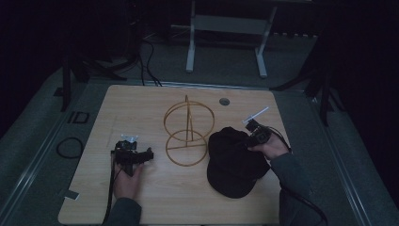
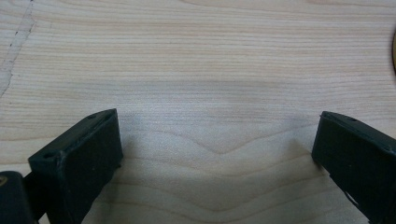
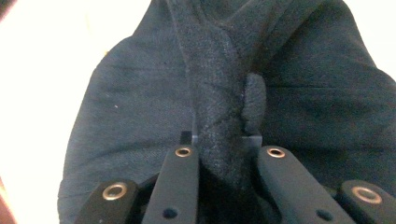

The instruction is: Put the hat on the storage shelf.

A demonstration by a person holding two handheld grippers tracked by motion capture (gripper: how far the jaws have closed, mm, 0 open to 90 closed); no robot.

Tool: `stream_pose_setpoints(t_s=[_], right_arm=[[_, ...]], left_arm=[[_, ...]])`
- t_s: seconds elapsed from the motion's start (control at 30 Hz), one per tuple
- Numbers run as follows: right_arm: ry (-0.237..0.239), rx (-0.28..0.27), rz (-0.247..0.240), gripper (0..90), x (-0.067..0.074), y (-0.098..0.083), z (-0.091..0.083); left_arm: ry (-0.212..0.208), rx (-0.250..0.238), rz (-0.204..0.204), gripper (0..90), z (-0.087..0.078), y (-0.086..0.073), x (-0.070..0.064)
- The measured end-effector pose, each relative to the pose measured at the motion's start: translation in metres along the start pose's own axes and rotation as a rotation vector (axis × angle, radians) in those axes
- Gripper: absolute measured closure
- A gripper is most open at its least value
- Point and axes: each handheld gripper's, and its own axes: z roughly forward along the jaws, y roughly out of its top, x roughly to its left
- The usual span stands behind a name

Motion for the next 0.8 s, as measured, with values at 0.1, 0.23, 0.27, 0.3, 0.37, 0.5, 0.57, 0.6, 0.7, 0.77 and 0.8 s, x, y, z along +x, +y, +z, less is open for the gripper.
stream_pose_setpoints(t_s=[0.1,0.23,0.27,0.3,0.37,0.5,0.57,0.6,0.7,0.77,0.8], right_arm=[[0.034,-0.02,0.017,83.9,-0.001,0.001,-0.008],[0.066,-0.041,0.03,84.1,-0.002,0.001,-0.017],[0.077,-0.049,0.036,84.1,-0.003,0.001,-0.02],[0.083,-0.055,0.036,84.1,-0.003,0.001,-0.022],[0.093,-0.066,0.042,84.2,-0.003,0.001,-0.026],[0.106,-0.091,0.046,84.2,-0.004,0.002,-0.035],[0.107,-0.109,0.049,84.3,-0.004,0.002,-0.042],[0.107,-0.109,0.049,84.3,-0.004,0.002,-0.042],[0.11,-0.127,0.05,84.2,-0.004,0.003,-0.048],[0.106,-0.132,0.06,84.2,-0.005,0.003,-0.051],[0.104,-0.134,0.06,84.2,-0.005,0.003,-0.052]], left_arm=[[0.0,0.0,0.0,1.2,0.0,0.0,0.0],[0.0,0.001,0.0,1.2,0.0,0.0,0.0],[0.0,0.0,0.0,1.2,0.0,0.0,0.0],[0.0,0.0,0.0,1.2,0.0,0.0,0.0],[0.0,0.0,0.0,1.2,0.0,0.0,0.0],[0.0,0.0,0.0,1.2,0.0,0.0,0.0],[0.0,0.0,0.0,1.2,0.0,0.0,0.0],[0.0,0.0,0.0,1.2,0.0,0.0,0.0],[0.0,0.0,-0.001,1.2,0.0,0.0,0.0],[0.0,-0.001,-0.001,1.2,0.0,0.0,0.0],[0.0,-0.001,-0.001,1.2,0.0,0.0,0.0]])
